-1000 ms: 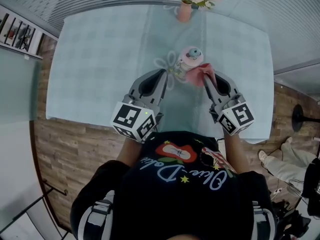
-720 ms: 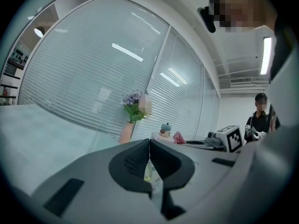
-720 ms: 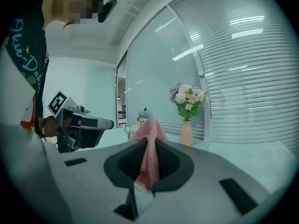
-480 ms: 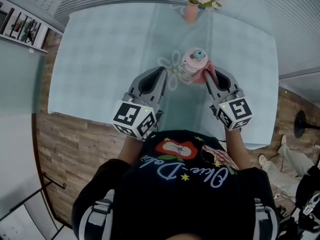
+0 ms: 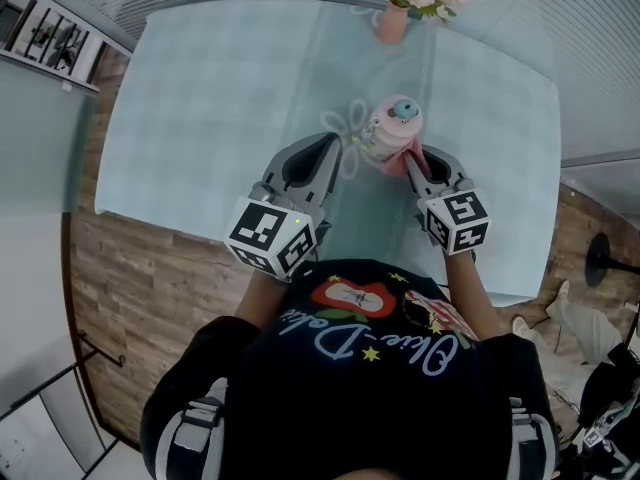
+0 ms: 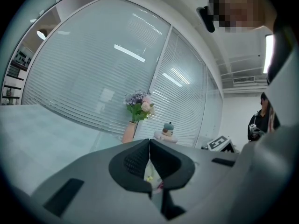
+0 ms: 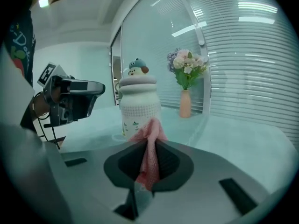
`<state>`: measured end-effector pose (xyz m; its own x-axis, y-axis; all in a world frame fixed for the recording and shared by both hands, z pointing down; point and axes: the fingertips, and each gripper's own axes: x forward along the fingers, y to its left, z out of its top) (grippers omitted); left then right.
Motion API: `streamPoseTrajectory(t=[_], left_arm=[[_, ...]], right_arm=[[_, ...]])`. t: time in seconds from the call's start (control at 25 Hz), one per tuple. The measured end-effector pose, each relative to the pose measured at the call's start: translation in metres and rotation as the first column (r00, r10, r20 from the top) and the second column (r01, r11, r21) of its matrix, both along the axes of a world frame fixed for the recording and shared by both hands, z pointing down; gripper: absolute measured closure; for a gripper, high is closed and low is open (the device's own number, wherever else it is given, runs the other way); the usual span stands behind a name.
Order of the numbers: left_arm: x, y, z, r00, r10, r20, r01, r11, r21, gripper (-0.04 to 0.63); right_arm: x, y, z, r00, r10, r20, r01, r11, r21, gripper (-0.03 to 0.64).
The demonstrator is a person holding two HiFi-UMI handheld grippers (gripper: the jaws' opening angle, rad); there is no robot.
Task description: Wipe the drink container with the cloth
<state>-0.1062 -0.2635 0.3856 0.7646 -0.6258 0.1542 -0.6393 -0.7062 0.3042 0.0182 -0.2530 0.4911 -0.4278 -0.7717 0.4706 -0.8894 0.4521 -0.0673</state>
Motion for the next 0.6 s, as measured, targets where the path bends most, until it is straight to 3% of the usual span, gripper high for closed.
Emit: streamPoseTrajectory(t=[0.6], left_arm=[[0.002, 0.001, 0.0, 1.0, -0.007, -0.005, 0.006, 1.0, -0.001, 0.592]], right_arm=[[-0.003, 0.002, 0.039, 0.993, -0.059, -0.102, 0.048, 0.993, -0.107, 0.586]])
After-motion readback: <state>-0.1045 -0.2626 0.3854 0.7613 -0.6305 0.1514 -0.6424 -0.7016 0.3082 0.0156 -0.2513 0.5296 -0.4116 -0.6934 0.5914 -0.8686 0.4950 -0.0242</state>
